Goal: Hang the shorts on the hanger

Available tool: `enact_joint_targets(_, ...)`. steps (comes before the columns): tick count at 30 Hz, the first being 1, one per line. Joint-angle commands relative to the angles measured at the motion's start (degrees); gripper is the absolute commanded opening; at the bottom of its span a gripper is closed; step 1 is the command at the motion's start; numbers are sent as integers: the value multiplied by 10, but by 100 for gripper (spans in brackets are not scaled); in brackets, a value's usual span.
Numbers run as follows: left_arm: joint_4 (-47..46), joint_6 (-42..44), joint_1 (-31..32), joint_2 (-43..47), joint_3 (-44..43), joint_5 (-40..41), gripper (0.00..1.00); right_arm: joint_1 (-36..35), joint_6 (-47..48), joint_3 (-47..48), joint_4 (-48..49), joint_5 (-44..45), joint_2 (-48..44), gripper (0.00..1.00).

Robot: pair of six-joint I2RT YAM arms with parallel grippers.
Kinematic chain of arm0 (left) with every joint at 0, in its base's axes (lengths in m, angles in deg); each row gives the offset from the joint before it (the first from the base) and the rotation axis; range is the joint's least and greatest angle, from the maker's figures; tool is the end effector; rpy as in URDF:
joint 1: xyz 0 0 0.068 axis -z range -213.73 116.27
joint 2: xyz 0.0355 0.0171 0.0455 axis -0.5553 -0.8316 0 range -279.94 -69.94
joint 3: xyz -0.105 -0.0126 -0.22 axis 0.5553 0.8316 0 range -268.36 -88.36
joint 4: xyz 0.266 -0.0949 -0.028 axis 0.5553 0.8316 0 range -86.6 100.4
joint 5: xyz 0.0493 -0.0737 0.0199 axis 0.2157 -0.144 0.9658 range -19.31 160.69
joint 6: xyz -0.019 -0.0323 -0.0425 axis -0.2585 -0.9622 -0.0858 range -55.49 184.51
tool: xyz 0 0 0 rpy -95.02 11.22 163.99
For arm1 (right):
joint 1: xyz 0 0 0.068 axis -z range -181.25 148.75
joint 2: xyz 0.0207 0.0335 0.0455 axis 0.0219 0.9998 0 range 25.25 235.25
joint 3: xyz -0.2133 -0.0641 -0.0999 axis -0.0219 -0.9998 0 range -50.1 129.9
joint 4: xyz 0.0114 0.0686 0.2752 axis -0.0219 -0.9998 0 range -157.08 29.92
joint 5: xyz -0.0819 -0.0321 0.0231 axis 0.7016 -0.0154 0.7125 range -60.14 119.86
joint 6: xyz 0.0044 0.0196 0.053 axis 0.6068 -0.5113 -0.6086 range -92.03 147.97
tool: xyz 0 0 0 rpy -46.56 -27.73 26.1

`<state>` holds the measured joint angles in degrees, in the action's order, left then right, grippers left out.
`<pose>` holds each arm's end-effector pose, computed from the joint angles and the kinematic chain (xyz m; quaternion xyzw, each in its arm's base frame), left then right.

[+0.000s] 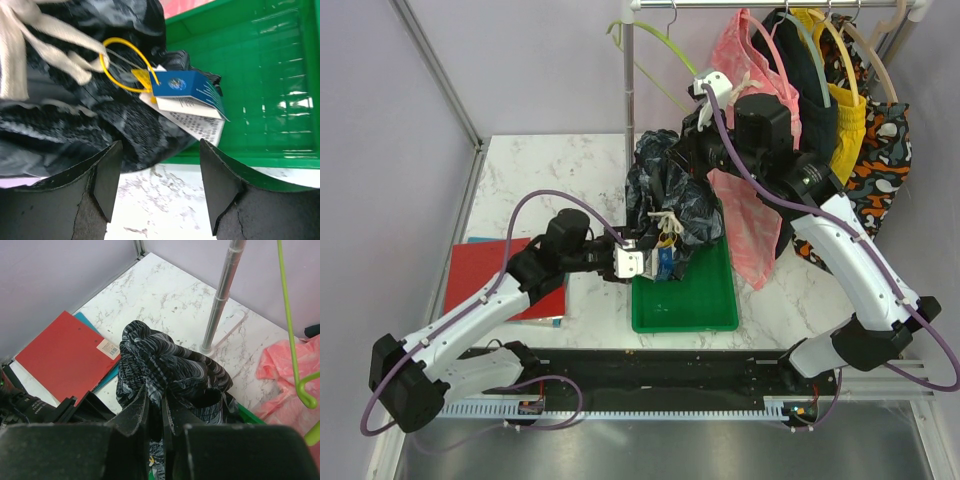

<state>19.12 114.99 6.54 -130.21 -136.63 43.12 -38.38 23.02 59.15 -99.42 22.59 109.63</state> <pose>0.1985 -0.1922 0.2689 0.6782 0.4963 -0.1585 0.5183 0.2563 0.2005 0.4857 -0.2559 0.7473 0.2662 0.5525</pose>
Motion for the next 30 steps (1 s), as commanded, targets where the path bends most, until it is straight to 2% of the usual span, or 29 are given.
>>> enact_joint_targets(1,-60,59,3,-5,5,-24,70,-1,-11,1,45,-10,-25,0)
enact_joint_targets(9,-38,72,1,-62,8,19,72,-1,-11,3,45,-8,-38,0)
enact_joint_targets(13,-34,18,-16,-53,9,41,75,-1,-1,15,31,1,-59,0)
enact_joint_targets(15,10,13,-18,-41,-2,33,72,-1,3,19,22,9,-67,0)
enact_joint_targets(18,47,-7,-19,0,0,37,60,-1,6,22,12,21,-83,0)
enact_joint_targets(19,54,-12,-18,16,0,38,53,-1,7,22,10,23,-90,0)
enact_joint_targets(23,65,-28,-18,56,-2,43,41,-1,1,22,3,19,-97,0)
enact_joint_targets(25,65,-21,-18,79,-1,3,46,-1,-5,22,3,15,-97,0)
enact_joint_targets(27,60,-4,-18,116,3,-58,56,-1,-12,22,5,12,-95,0)
enact_joint_targets(30,56,29,-15,147,8,-115,62,-1,-16,22,5,7,-93,0)
